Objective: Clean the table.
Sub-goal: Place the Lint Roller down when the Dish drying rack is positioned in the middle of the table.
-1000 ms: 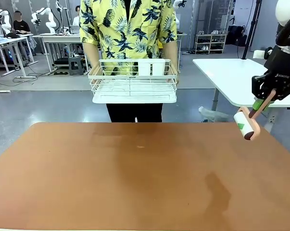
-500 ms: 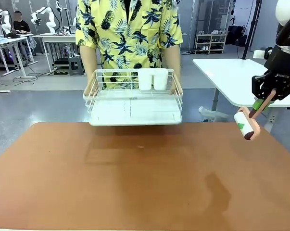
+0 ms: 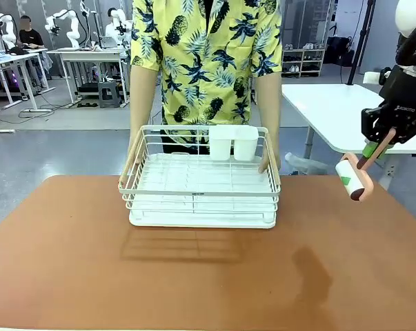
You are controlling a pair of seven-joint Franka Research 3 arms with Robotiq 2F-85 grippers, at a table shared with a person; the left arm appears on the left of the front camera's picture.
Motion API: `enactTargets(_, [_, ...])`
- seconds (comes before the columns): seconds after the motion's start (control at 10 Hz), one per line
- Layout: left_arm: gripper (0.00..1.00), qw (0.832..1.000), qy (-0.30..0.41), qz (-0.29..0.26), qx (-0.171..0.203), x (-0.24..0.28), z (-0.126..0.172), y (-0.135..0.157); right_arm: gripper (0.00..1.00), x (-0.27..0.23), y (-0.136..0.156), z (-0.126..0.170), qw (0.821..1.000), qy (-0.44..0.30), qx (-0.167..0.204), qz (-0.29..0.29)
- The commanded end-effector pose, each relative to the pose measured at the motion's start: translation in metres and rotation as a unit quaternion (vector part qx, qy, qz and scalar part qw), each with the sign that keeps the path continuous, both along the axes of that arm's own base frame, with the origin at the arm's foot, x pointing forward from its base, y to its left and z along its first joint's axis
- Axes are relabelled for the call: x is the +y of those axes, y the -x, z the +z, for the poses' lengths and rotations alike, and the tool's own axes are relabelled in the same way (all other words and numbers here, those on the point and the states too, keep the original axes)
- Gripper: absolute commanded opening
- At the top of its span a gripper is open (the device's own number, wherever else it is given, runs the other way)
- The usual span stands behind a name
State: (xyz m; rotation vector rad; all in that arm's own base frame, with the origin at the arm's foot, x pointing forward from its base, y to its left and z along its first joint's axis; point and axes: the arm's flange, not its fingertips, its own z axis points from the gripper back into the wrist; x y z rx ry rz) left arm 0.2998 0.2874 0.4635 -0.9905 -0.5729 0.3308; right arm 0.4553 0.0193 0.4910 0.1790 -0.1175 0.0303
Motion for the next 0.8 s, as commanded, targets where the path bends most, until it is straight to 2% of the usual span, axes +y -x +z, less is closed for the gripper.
enactTargets(0.0, [1.0,1.0,0.003,-0.001,-0.005,0.0015,0.0005,0.002,0.21,0.0011,-0.0025,0.0034,1.0,0.0,0.003,0.001])
enactTargets(0.7, [1.0,1.0,0.003,-0.001,-0.005,0.0015,0.0005,0.002,0.21,0.0011,-0.0025,0.0034,1.0,0.0,0.003,0.001])
